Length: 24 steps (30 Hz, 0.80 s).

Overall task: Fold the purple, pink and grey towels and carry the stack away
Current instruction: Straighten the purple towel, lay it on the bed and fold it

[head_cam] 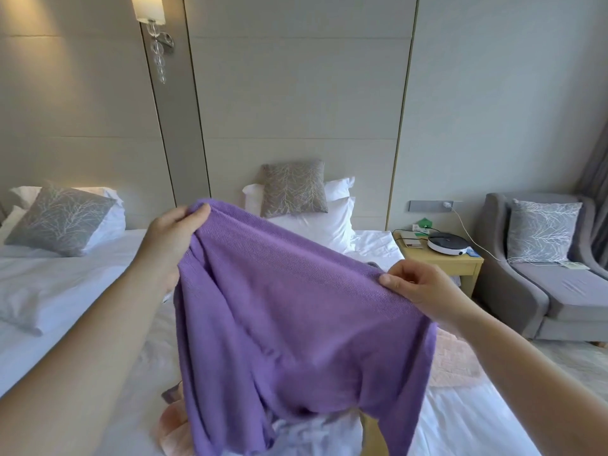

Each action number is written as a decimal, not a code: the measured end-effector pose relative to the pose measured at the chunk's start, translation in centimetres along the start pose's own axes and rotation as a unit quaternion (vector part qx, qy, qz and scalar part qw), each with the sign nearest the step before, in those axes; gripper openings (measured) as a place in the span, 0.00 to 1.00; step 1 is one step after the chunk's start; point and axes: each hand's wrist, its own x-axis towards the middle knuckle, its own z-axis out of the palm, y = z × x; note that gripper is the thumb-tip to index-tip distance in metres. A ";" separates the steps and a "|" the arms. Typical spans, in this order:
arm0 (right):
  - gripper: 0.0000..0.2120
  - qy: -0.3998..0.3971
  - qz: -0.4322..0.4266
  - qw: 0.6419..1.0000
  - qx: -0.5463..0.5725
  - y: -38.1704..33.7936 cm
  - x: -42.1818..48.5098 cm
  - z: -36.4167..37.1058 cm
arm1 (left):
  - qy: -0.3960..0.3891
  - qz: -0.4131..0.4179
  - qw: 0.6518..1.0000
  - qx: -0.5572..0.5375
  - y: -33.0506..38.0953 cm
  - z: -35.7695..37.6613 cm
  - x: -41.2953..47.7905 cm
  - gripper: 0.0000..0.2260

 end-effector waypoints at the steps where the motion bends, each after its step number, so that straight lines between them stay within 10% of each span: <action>1: 0.09 -0.003 -0.003 1.000 0.017 -0.3 -0.2 0.3 | -0.007 -0.014 0.999 0.039 -0.7 0.1 -0.1 0.05; 7: 0.11 -0.031 -0.077 0.997 0.003 -3.8 -0.3 3.8 | -0.191 0.025 0.924 0.331 -1.7 3.2 -3.2 0.26; 15: 0.11 -0.158 -0.120 0.978 0.060 -7.3 0.3 7.4 | -0.380 0.129 0.896 0.190 2.1 5.4 -5.4 0.24; 20: 0.09 -0.139 -0.128 0.981 0.037 -7.3 0.3 8.5 | -0.339 0.160 0.884 0.280 1.1 3.6 -3.9 0.19; 24: 0.07 -0.134 -0.128 0.982 0.040 -7.0 -0.4 8.6 | -0.201 0.199 0.741 0.609 -1.1 1.2 -2.8 0.04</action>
